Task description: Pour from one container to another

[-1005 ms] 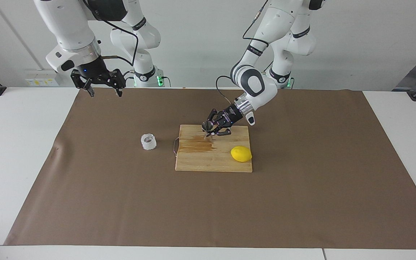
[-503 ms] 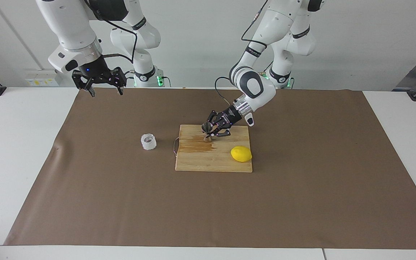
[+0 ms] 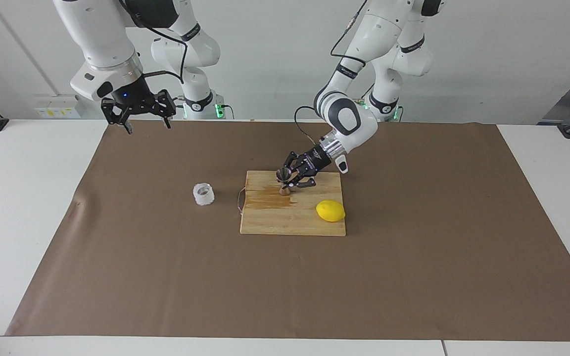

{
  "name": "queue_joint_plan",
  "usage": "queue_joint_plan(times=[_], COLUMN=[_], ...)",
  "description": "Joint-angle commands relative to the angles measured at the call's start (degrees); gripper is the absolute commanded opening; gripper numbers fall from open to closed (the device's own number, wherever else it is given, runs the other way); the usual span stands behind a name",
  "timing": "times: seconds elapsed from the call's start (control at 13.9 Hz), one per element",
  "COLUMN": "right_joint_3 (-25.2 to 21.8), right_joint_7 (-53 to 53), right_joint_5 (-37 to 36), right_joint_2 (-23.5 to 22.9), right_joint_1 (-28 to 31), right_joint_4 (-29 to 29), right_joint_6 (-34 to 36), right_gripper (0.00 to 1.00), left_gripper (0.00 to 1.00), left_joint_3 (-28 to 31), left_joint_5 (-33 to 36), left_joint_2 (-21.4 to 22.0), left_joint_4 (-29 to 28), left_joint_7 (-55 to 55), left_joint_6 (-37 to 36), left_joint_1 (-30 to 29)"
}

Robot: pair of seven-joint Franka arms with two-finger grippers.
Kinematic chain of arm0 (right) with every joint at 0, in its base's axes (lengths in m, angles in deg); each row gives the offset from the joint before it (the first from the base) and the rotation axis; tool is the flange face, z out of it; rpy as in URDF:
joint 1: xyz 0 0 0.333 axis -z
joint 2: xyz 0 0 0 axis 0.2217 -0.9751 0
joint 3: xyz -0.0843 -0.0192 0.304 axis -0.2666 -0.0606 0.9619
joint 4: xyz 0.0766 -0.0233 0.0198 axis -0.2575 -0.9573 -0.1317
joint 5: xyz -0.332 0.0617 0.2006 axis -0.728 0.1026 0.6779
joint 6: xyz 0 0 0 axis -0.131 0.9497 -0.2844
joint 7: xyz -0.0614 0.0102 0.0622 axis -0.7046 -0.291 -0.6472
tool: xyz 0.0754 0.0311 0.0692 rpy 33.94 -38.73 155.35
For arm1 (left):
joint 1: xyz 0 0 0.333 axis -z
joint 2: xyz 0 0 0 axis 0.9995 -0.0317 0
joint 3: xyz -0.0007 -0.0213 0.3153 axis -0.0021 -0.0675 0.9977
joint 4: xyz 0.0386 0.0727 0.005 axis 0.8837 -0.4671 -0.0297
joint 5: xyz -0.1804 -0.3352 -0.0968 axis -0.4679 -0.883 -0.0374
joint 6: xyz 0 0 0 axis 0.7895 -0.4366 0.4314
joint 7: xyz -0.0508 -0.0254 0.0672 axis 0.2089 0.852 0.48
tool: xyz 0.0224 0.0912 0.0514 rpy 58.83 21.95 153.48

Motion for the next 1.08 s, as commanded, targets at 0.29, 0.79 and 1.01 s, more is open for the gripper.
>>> queue_joint_plan(times=[0.29, 0.79, 1.01], right_joint_3=[0.3, 0.2, 0.2], right_joint_7=[17.9, 35.0, 43.3], right_joint_5=[2.8, 5.8, 6.1], right_joint_2=[4.6, 8.4, 8.8], right_joint_1=[0.4, 0.4, 0.4], right_joint_4=[-8.7, -16.4, -17.8], right_joint_6=[-4.7, -10.1, -11.5], right_gripper=[1.0, 1.0, 1.0], left_gripper=[0.1, 0.37, 0.41], left_joint_3=[0.8, 0.9, 0.9], left_joint_5=[-1.8, -1.7, -1.6], left_joint_2=[-0.1, -0.1, -0.1], left_joint_4=[-0.2, -0.2, -0.2], left_joint_7=[2.0, 2.0, 2.0], left_joint_6=[0.0, 0.0, 0.1], left_joint_1=[0.9, 0.8, 0.8])
